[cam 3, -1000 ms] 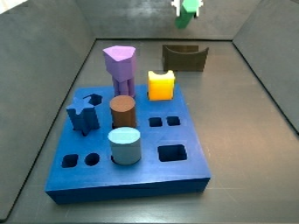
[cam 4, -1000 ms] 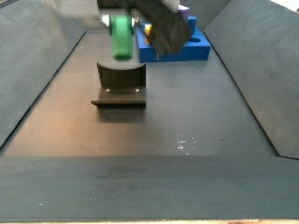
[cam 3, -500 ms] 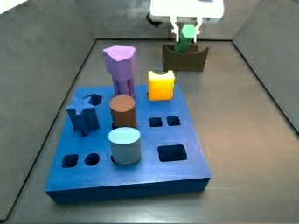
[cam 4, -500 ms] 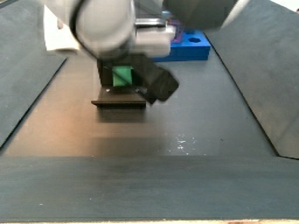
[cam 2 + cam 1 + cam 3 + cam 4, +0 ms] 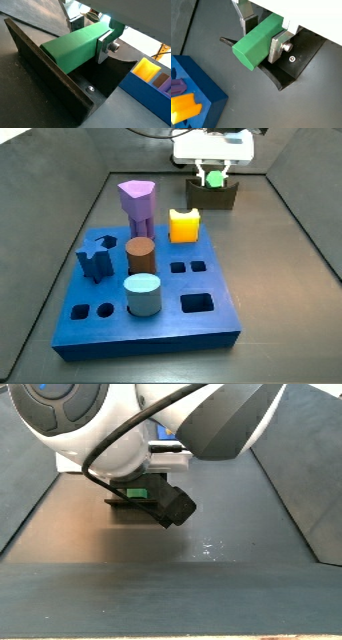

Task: Pick up the hexagon object. Move up. Place the hexagon object on the fixture. Regrasp the hexagon object. Move to above the board. Insert the hexagon object.
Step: Place the hexagon object on the fixture, then regrasp the hexagon object.

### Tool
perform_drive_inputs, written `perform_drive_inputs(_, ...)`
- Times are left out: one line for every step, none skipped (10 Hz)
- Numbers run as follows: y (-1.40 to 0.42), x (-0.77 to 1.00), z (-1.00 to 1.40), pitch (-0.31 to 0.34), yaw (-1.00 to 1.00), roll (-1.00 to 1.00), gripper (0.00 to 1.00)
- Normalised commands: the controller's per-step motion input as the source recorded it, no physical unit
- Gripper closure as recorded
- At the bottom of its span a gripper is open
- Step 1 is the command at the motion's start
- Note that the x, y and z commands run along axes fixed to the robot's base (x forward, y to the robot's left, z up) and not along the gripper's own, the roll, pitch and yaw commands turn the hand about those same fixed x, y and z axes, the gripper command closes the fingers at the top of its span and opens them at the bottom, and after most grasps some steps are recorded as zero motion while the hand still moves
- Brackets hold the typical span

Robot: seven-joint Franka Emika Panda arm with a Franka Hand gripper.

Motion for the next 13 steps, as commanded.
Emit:
perform_drive_inputs(0.02,0.06,-0.19,-0.055,-0.05,-0.13,1.00)
perform_drive_inputs(0.00,0.00,0.00,0.000,0.00,0.00,0.00)
perform_drive_inputs(0.00,0.00,1.00,0.050,-0.01,-0.03,0.00)
perform_drive_inputs(0.00,-0.01,1.00,0.059,-0.01,-0.02,0.00)
perform_drive_inputs(0.00,-0.02,1.00,0.065,-0.01,0.00,0.00)
perform_drive_inputs(0.00,-0.03,1.00,0.067,-0.01,0.01,0.00)
perform_drive_inputs(0.00,-0.03,1.00,0.069,-0.02,0.04,0.00)
perform_drive_inputs(0.00,-0.04,0.93,0.070,-0.02,0.05,0.00)
perform_drive_inputs(0.01,-0.04,0.69,0.062,-0.03,0.05,0.00)
perform_drive_inputs(0.00,-0.03,0.57,0.060,-0.03,0.05,0.00)
perform_drive_inputs(0.00,-0.03,0.33,0.061,-0.04,0.05,0.00)
perform_drive_inputs(-0.88,-0.13,1.00,0.053,0.02,1.00,0.00)
perform_drive_inputs(-0.86,-0.11,0.83,0.049,0.02,1.00,0.00)
